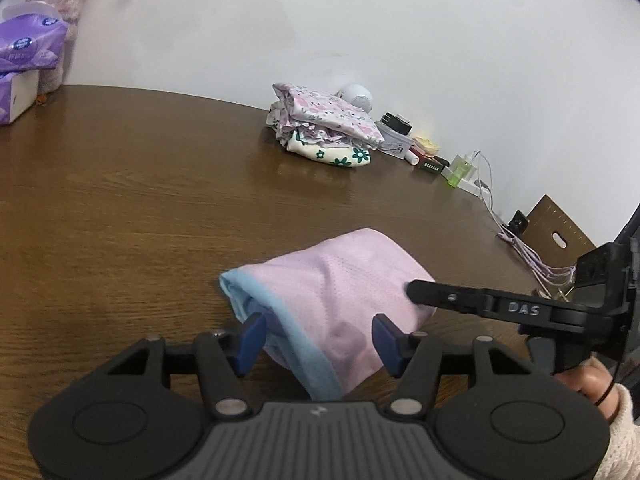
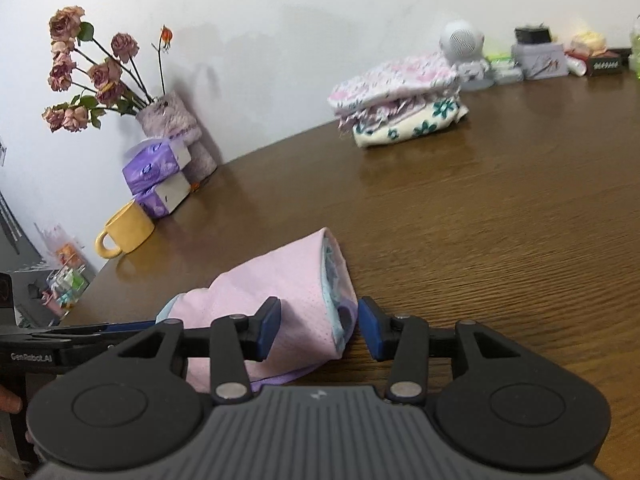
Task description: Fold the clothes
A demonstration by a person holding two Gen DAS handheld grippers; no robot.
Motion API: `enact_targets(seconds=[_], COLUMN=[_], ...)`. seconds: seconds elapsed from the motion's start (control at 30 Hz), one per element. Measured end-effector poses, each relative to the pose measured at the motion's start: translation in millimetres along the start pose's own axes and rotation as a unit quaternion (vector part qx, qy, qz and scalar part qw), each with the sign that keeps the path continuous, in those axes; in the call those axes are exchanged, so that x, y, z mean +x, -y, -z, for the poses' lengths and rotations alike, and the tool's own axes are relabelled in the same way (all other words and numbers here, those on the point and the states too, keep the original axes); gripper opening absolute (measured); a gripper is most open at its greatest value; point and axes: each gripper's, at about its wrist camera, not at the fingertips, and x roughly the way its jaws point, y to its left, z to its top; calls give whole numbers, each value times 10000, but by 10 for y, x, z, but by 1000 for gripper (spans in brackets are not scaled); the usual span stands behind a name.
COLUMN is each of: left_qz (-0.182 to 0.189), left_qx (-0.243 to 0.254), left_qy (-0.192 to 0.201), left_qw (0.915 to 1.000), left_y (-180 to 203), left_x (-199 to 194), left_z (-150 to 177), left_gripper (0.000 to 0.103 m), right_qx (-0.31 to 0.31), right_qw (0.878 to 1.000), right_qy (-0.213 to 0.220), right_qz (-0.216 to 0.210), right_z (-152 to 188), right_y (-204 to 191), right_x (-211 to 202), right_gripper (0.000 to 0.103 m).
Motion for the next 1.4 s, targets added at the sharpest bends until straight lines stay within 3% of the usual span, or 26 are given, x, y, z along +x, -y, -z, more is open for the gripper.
enact_targets(seconds=[0.07,0.1,0.13,0.27,0.8,0.87,0.93,1.0,1.1,1.2,1.27,1.3,1.37,1.4], left_qz=[86,119,151,196,243,233,223,167,61,84,100,111,150,169], left_qx=[-4,-23,-43,45,375,389,393,355,187,105,129,111,-86,-188], left_qy=[-70,-118,-166,-204,-334,-228,-72,20,-118,-308,-382,-374,-324,-297], left_qw=[9999,9999,9997,9996,9984,9987,9990,9992,9997,9994,9991,9992,9993,9992], left_y=[1,-17,-36,-82,-211,-195,-184,-192,-246,-292,-302,-311,-360,-386], left_x=[37,57,76,106,-132,-209,-264,-271,-129,5,38,15,-67,-106], left_z=[1,6,11,23,139,120,75,21,-49,-56,-39,-45,-90,-114], left_gripper=[34,19,15,12,10,15,32,37,33,11,11,12,35,65], right_qx=[57,89,120,218,156,145,129,42,-76,-42,-9,26,125,150], right_qw=[10000,9999,9998,9997,9997,9998,9999,9998,9996,9999,9997,9996,9997,9997], right_qy=[-67,-90,-109,-55,-173,-118,14,168,231,1,-190,-251,-231,-173], right_qz=[-24,-52,-76,-122,1,49,65,101,148,116,130,124,8,-35], right_z=[9,22,35,107,501,500,473,388,236,158,162,175,185,170], right_y=[9,11,12,-16,-369,-391,-407,-418,-406,-342,-304,-284,-249,-230], right_x=[35,37,36,-21,-366,-431,-517,-555,-493,-273,-138,-101,-124,-169], right_gripper=[41,38,32,22,21,22,25,28,28,28,25,25,25,27])
